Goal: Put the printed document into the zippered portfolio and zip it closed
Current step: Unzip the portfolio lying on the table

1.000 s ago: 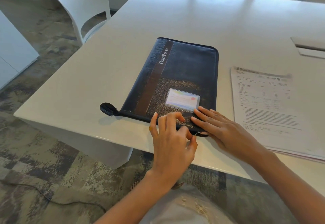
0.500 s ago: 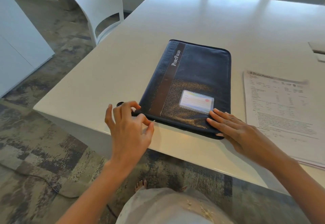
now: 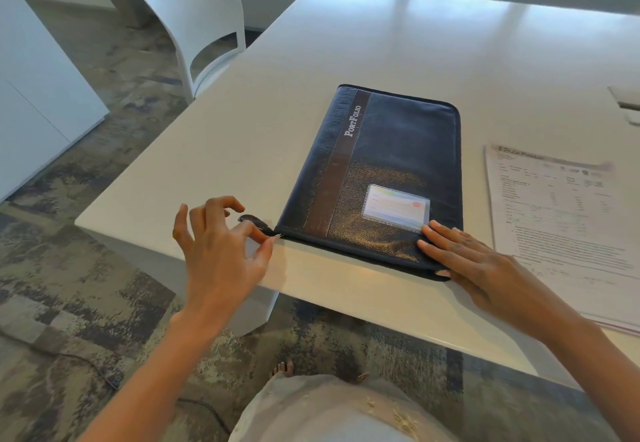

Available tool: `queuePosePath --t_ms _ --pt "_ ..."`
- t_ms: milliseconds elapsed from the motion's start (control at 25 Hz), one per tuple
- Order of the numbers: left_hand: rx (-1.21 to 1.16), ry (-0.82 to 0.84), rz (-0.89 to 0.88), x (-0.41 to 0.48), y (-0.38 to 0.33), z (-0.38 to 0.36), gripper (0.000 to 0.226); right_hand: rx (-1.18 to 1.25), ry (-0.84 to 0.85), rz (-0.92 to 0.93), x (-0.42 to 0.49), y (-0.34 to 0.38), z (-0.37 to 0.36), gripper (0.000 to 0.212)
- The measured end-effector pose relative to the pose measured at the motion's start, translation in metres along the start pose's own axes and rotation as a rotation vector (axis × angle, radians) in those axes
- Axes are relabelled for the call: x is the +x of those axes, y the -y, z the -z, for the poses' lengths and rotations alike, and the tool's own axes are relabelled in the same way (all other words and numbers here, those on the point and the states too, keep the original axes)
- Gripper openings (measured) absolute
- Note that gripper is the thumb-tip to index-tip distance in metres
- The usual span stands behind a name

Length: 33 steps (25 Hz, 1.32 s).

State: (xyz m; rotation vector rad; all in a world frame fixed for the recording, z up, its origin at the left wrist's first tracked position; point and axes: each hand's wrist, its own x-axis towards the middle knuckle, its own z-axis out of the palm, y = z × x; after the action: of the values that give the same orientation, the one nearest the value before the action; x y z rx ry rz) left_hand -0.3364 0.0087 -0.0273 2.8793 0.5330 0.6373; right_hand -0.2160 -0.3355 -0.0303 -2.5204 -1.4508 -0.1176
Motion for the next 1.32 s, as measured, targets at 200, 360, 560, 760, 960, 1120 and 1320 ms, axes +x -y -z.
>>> queuePosePath --t_ms 200,360,560,760,960,1120,1320 --pt "0.006 0.006 -0.034 0.0 0.014 0.004 0.019 0.034 0.01 -0.039 -0.001 0.0 0.001 0.05" --pt "0.006 -0.007 -0.03 0.004 0.038 0.01 0.018 0.052 0.019 -0.07 -0.001 0.001 -0.001 0.05" --pt "0.028 0.037 -0.073 0.019 0.035 0.006 0.02 0.057 0.037 -0.073 -0.003 0.0 -0.001 0.049" --pt "0.011 0.153 -0.077 0.03 0.037 0.005 0.026 0.269 0.066 -0.169 -0.002 0.007 0.003 0.055" --pt "-0.108 0.221 -0.107 0.048 0.019 0.003 0.066 0.402 -0.238 -0.467 0.012 0.015 0.006 0.044" --pt "-0.222 0.258 -0.333 0.057 -0.025 -0.01 0.081 0.205 -0.367 -0.82 0.033 0.014 0.0 0.039" --pt "-0.218 0.393 -0.621 0.063 -0.072 -0.034 0.096 0.26 -0.465 -0.958 0.052 0.013 0.001 0.035"
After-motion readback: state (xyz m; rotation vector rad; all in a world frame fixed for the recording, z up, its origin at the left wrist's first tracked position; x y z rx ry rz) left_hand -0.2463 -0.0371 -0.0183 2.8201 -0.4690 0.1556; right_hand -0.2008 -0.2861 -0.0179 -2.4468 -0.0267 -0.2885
